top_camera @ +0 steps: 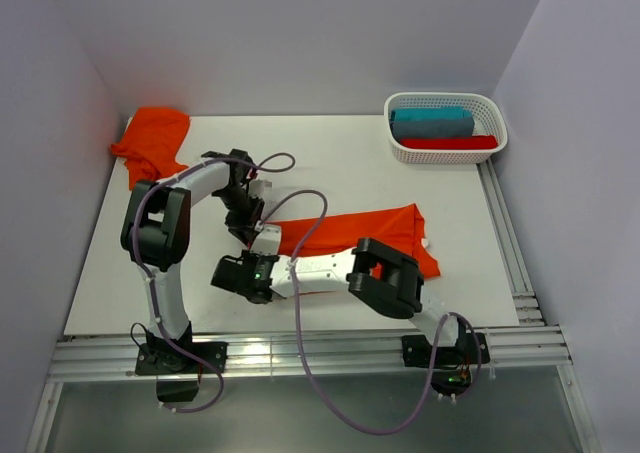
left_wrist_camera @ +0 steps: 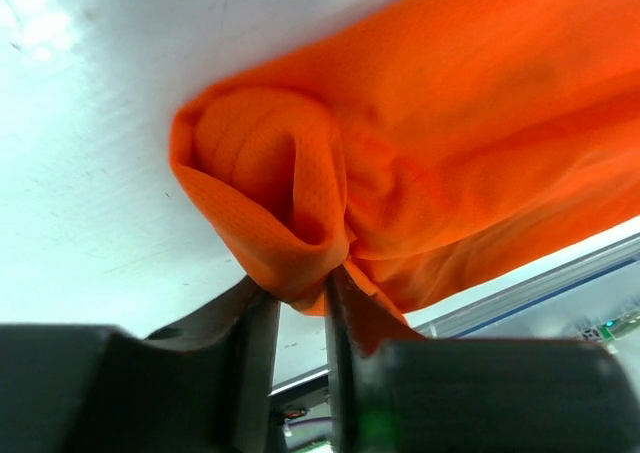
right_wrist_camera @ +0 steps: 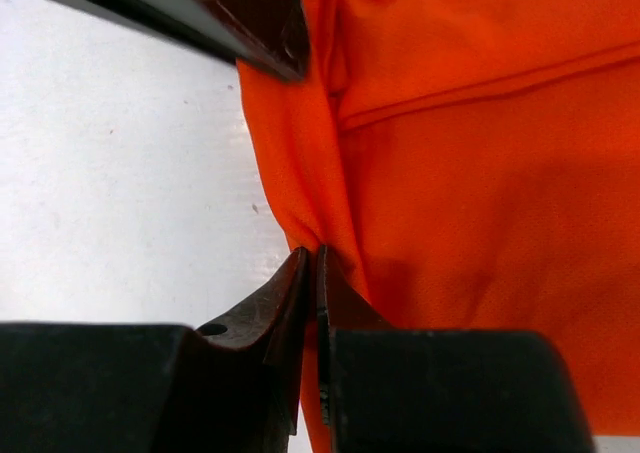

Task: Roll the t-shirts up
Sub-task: Roll the tshirt

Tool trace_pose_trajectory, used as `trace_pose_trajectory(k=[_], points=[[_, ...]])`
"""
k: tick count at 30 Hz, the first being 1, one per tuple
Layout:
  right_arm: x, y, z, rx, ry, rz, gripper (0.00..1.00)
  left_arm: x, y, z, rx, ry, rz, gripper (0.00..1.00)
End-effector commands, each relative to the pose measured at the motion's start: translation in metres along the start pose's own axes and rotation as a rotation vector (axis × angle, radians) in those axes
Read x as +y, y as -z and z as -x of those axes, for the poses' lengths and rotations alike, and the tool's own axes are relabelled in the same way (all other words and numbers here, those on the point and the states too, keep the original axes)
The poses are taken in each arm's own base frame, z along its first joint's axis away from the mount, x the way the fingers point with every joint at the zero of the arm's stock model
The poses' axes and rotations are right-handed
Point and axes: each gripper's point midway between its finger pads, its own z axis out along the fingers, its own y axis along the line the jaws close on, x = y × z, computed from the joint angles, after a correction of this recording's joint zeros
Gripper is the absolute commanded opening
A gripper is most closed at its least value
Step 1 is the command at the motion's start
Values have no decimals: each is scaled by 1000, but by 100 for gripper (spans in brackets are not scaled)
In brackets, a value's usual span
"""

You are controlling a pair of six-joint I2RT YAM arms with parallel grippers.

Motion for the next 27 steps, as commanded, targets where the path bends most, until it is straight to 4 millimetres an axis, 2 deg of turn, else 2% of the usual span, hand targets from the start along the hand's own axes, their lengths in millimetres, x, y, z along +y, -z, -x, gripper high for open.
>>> trace_pose_trajectory(k=[1, 4, 7, 9, 10, 11, 14, 15, 18, 19, 21, 22, 23, 27], points=[[-20, 2, -58, 229, -15, 47, 10, -9, 22, 39, -143, -71, -34, 36], [-13, 7, -50, 255, -133, 171, 9, -15, 37, 46, -169, -112, -69, 49], [-10, 10, -38, 260, -263, 291, 9, -22, 52, 52, -197, -138, -124, 55], [-7, 16, -32, 278, -367, 389, 9, -24, 61, 49, -202, -146, -165, 57], [-23, 13, -36, 296, -395, 388, 9, -25, 68, 48, -213, -152, -177, 58], [-10, 18, -25, 287, -454, 467, 9, -22, 73, 46, -223, -157, -197, 59], [-17, 17, -19, 299, -556, 523, 9, -18, 81, 35, -235, -168, -233, 59], [-17, 17, -17, 306, -592, 534, 8, -11, 82, 33, -243, -175, -239, 59], [-17, 17, -12, 329, -688, 607, 8, -4, 79, 18, -259, -205, -256, 59], [-16, 16, -11, 334, -710, 626, 8, -3, 68, 7, -231, -203, -269, 59], [-16, 14, -8, 347, -773, 664, 8, 0, 57, 4, -232, -223, -272, 60], [-20, 9, -14, 355, -784, 655, 8, 0, 47, -6, -209, -215, -290, 60], [-17, 11, -8, 351, -809, 689, 7, 2, 41, -7, -208, -216, -292, 60], [-19, 8, -8, 364, -867, 700, 7, 2, 20, -13, -194, -222, -329, 61]])
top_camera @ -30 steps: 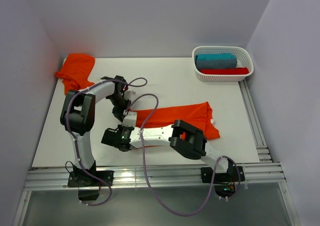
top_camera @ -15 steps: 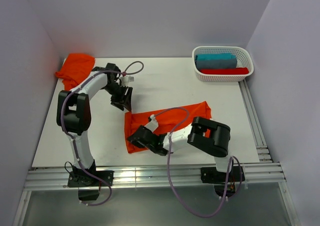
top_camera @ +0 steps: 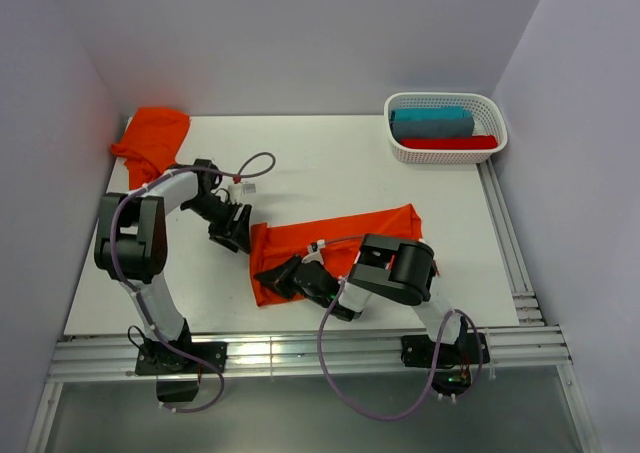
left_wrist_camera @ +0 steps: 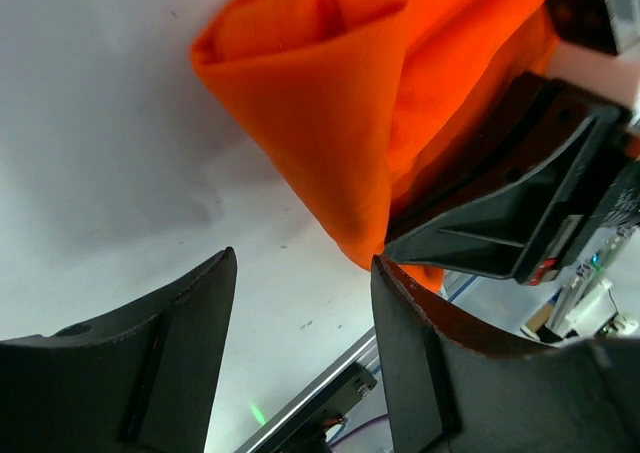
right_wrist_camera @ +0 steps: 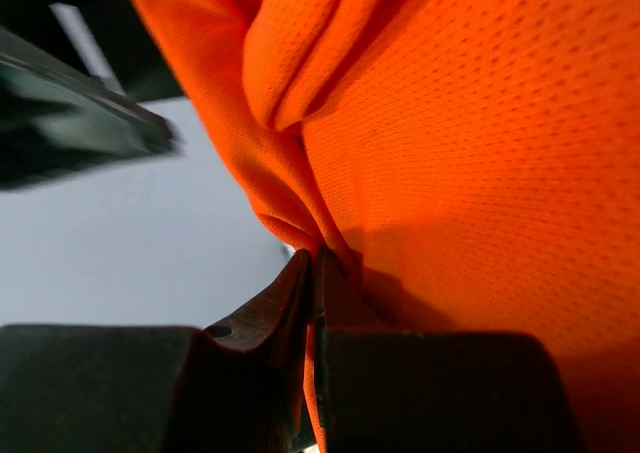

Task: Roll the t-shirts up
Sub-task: Roll the tshirt

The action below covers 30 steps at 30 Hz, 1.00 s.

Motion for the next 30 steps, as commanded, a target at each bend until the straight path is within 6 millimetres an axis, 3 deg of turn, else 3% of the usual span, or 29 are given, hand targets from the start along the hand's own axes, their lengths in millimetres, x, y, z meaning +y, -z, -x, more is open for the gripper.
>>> trace_pose_trajectory(k=[1, 6, 18, 26, 30], points=[[-12, 2, 2, 16, -92, -4, 7, -1, -11, 11, -62, -87, -52, 61], [-14, 2, 6, 12, -111, -4, 7, 4, -23, 14, -62, -69, -76, 62], [-20, -4, 9, 3, -104, -57, 6, -5, -30, 22, -77, -83, -118, 63], [-26, -4, 11, -9, -103, -86, 5, -13, -39, 29, -83, -70, -137, 62], [-27, -3, 11, -10, -99, -93, 4, -9, -43, 33, -87, -64, -78, 56]])
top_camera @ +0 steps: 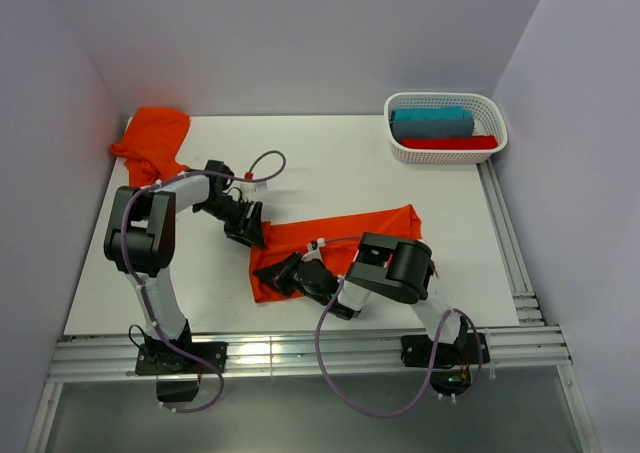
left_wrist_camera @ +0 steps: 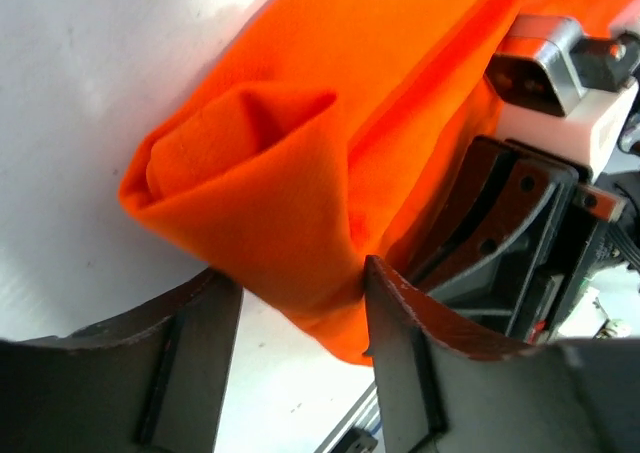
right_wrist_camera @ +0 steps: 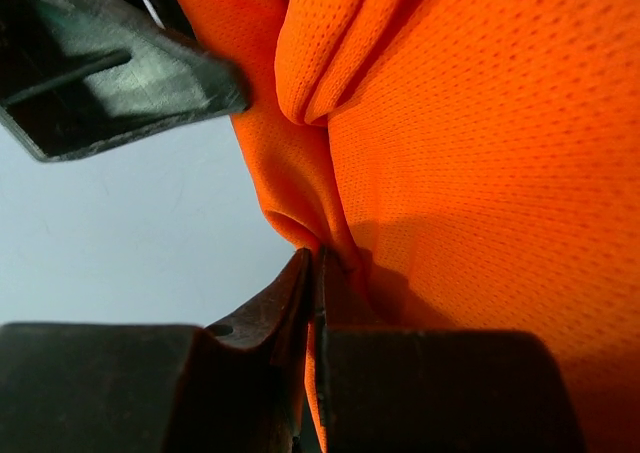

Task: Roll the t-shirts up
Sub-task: Roll the tshirt

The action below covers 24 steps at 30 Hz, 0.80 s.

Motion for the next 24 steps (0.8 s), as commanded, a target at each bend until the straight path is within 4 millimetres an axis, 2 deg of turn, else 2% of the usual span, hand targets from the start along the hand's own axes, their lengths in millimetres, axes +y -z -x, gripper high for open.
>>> trace_pose_trajectory(k=[1, 2, 7, 8, 9, 10, 11, 12, 13, 17, 18, 19, 20, 21, 22, 23, 24], points=[[-39, 2, 10, -21, -51, -160, 5, 8, -8, 13, -25, -23, 57, 54], [-40, 2, 9, -20, -48, -165, 4, 11, -9, 16, -30, -10, 87, 51], [-44, 5, 10, -28, -21, -200, 5, 29, -4, 27, -55, 45, 210, 25], [-44, 5, 11, -31, -3, -208, 8, 32, -3, 27, -52, 53, 238, 21], [-36, 6, 10, -37, 8, -201, 11, 39, -1, 28, -46, 59, 281, 13], [-35, 6, 11, -45, 27, -211, 13, 39, -1, 28, -40, 59, 295, 10], [-47, 10, 11, -55, 75, -277, 19, 41, -2, 27, -32, 63, 314, 6], [-32, 8, 11, -73, 97, -266, 22, 44, 1, 27, -26, 67, 350, 1], [-47, 14, 13, -90, 141, -353, 24, 44, 1, 27, -20, 65, 358, 0], [-41, 23, 14, -151, 294, -470, 41, 48, 2, 25, -5, 62, 404, 0], [-25, 20, 6, -149, 315, -458, 42, 48, 2, 25, -1, 62, 411, 0], [-32, 27, 13, -181, 364, -524, 42, 49, 2, 24, 5, 60, 424, 0], [-31, 29, 12, -187, 401, -546, 42, 49, 2, 23, 7, 58, 428, 0], [-14, 22, 2, -184, 418, -527, 42, 49, 2, 23, 8, 60, 432, 0], [-23, 31, 8, -206, 473, -598, 44, 49, 1, 22, 13, 59, 436, 0], [-21, 32, 7, -213, 498, -615, 44, 48, 2, 23, 14, 54, 441, 0], [-8, 26, 2, -221, 512, -610, 45, 49, 2, 22, 20, 54, 448, 0]])
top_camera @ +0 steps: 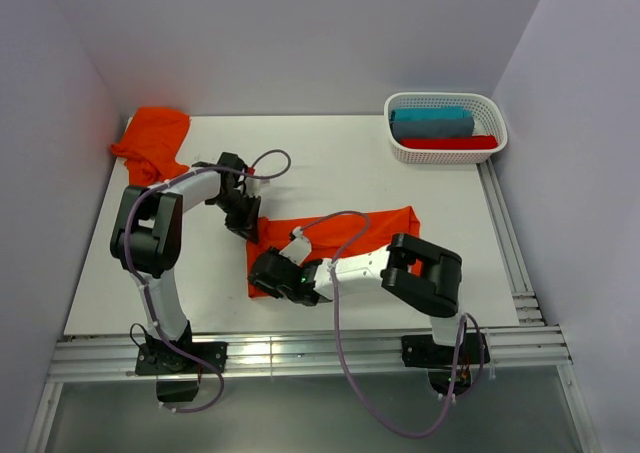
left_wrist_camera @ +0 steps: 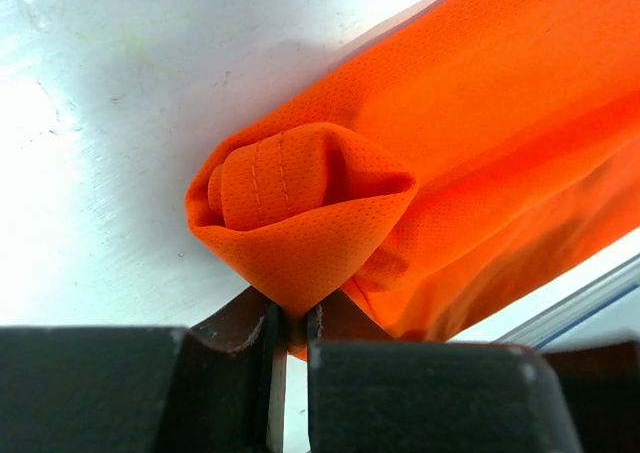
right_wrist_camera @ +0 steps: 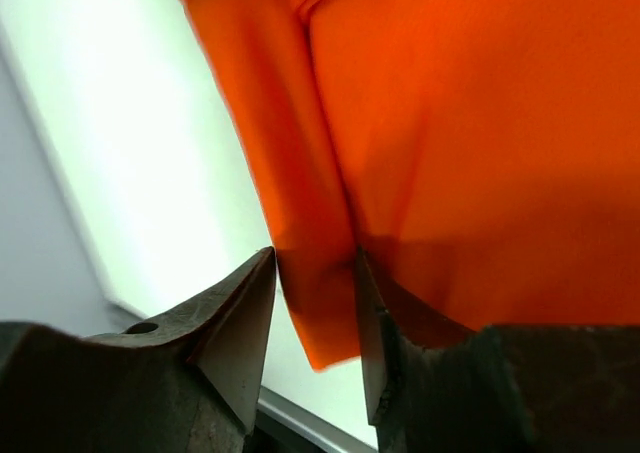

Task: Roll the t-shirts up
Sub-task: Roll the tshirt

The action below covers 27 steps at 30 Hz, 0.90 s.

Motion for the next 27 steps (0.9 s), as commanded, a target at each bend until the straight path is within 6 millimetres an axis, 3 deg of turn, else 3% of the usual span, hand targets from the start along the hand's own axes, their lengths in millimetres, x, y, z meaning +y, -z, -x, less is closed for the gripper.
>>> trace_pose_trajectory(k=[1, 2, 3, 4, 6, 7, 11, 14, 15, 17, 24, 27], points=[[-28, 18, 14, -99, 212, -229, 45, 23, -5, 10, -20, -31, 132, 0], [-25, 20, 17, -132, 238, -245, 46, 23, -5, 9, -17, -34, 137, 0], [-10, 19, 16, -144, 247, -238, 46, 23, -6, 9, -15, -36, 141, 0], [-18, 24, 15, -150, 296, -290, 46, 22, -6, 8, -13, -37, 140, 0], [-1, 23, 16, -190, 327, -294, 47, 21, -6, 8, -11, -41, 144, 0], [-5, 26, 16, -195, 375, -325, 47, 21, -6, 8, -9, -42, 145, 0], [11, 23, 15, -237, 450, -367, 48, 19, -8, 6, 3, -49, 147, 0], [2, 20, 17, -248, 520, -444, 48, 19, -10, 5, 9, -52, 149, 0], [11, 21, 16, -251, 519, -436, 48, 19, -10, 5, 9, -53, 149, 0], [7, 22, 20, -262, 555, -473, 48, 18, -11, 5, 13, -54, 149, 0], [-1, 15, 8, -223, 582, -474, 47, 17, -12, 5, 16, -56, 151, 0], [-5, 11, 2, -207, 585, -474, 37, 16, -13, 4, 20, -56, 153, 0]])
